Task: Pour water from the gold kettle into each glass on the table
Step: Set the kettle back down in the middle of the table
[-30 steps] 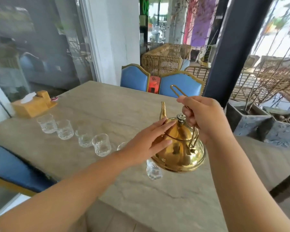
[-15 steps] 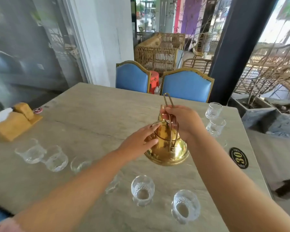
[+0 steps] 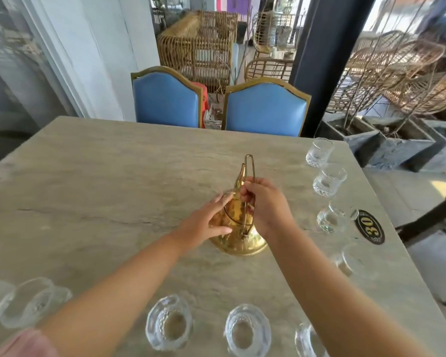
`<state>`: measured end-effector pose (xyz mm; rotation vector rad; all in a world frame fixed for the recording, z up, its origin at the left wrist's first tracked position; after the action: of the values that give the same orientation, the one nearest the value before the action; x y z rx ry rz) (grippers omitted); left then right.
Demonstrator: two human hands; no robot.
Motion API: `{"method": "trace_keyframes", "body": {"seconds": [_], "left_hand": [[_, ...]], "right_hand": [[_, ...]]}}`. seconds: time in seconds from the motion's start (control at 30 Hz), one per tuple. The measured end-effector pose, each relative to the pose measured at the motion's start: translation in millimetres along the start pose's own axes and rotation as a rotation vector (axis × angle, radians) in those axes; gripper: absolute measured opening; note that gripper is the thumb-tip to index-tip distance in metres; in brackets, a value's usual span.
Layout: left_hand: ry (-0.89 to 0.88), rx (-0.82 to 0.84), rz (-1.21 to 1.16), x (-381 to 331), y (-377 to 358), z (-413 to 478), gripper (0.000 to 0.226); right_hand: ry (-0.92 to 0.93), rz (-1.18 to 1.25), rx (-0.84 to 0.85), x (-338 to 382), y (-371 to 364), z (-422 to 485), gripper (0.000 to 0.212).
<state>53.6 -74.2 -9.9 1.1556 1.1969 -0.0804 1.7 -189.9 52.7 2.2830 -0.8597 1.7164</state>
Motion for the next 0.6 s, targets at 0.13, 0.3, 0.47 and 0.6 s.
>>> {"method": "trace_keyframes", "body": {"seconds": [0.13,0.3,0.47,0.6], "left_hand": [[-0.018,0.0,0.01,10.4,-2.6,7.2,0.085],[-0.036,-0.033,-0.041,17.3,-4.9,7.9,0.087],[-0.02,-0.032,-0.058,22.1,-6.0,10.6,0.088],[0.002,-0.021,-0.033,22.3,-6.1,9.7,0.087]], "right_hand": [[-0.01,0.032,-0.019,-10.8,0.1,4.7,0.016],[-0.029,0.03,0.043,-16.9,-7.6,6.9,0.014],[-0.049,-0.001,0.076,-18.0,-7.6,15.7,0.016],[-0.042,0.012,0.098,-20.6,-5.1,20.1,0.017]]}}
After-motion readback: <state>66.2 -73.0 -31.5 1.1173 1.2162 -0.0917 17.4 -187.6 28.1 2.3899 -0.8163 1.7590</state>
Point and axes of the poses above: each hand's wrist, its own z-axis towards the middle knuckle, its own y-axis out of the back of the hand, x = y × z, the point moved 9 cm from there along z, towards the middle knuckle
